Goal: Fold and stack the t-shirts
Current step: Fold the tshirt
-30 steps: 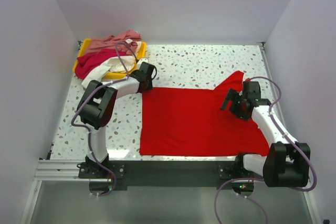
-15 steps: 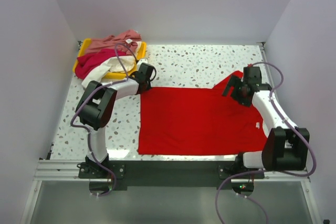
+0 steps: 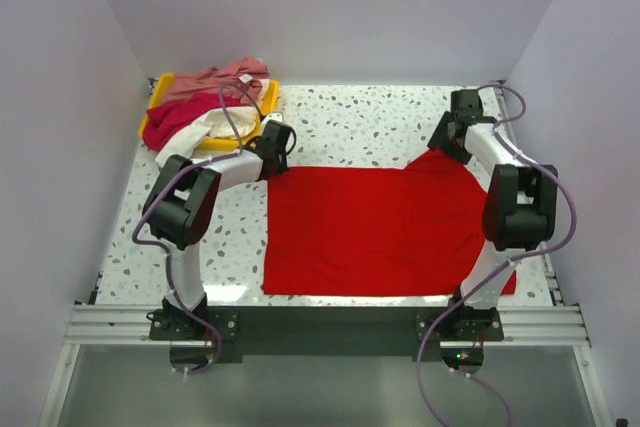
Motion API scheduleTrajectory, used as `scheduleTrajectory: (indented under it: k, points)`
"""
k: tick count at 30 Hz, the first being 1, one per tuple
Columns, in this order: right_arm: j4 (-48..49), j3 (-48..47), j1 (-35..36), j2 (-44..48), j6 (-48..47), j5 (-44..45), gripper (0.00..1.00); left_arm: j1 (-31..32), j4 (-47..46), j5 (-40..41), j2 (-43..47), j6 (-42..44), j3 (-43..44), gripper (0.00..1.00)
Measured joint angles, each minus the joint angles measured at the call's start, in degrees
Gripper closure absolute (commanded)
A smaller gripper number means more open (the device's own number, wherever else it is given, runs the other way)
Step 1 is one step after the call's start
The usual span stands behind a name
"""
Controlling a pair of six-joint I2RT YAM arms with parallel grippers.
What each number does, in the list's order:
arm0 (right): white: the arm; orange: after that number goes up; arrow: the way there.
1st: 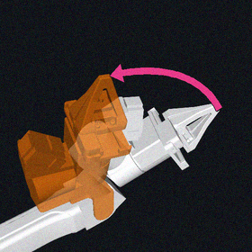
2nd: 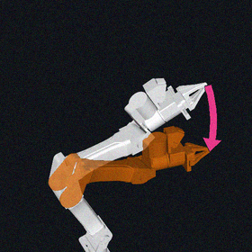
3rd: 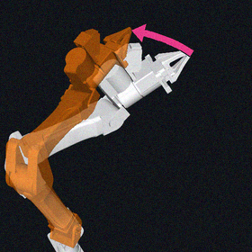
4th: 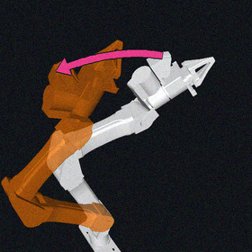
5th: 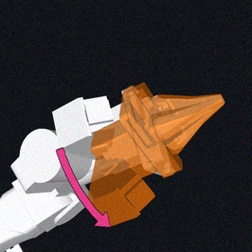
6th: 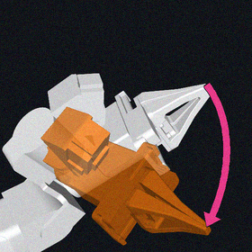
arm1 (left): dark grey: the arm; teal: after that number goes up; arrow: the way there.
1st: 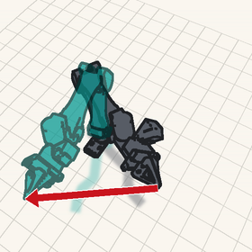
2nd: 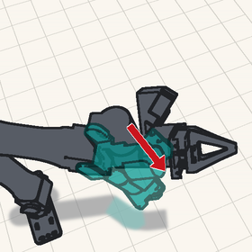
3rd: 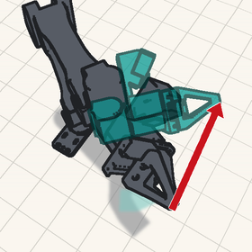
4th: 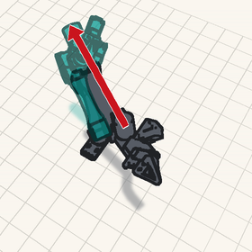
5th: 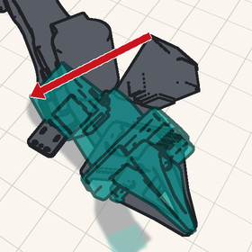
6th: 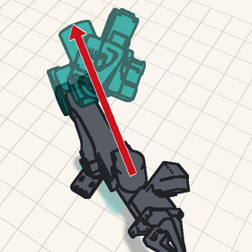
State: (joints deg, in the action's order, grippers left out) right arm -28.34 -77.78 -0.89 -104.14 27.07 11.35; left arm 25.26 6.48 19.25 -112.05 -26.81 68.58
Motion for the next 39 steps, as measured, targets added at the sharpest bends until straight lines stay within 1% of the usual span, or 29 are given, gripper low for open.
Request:
scheduleTrajectory:
  k: [8, 19, 24, 29, 39]
  points:
    - [0.42, -4.68, -0.48, -8.13, 0.39, 3.15, 0.4, -0.13, 0.04, -1.73, 0.2, 0.39, -0.04, 1.0]
    - [0.46, -5.14, -0.81, -10.91, 1.33, 4.24, 0.46, -0.13, 0.04, -2.29, 0.2, 0.98, -0.07, 1.0]
    - [0.46, -4.26, -0.9, -11.04, 1.66, 4.24, 0.49, -0.13, 0.04, -2.32, 0.2, 1.09, -0.04, 1.0]
    - [0.59, -2.21, -1.01, -10.99, 1.88, 4.46, 0.48, -0.13, 0.04, -2.32, 0.2, 1.11, -0.04, 1.0]
    - [0.74, 1.81, -1.2, -7.61, 2.21, 5.77, 0.48, -0.13, 0.02, -2.38, 0.2, 1.14, -0.09, 1.0]
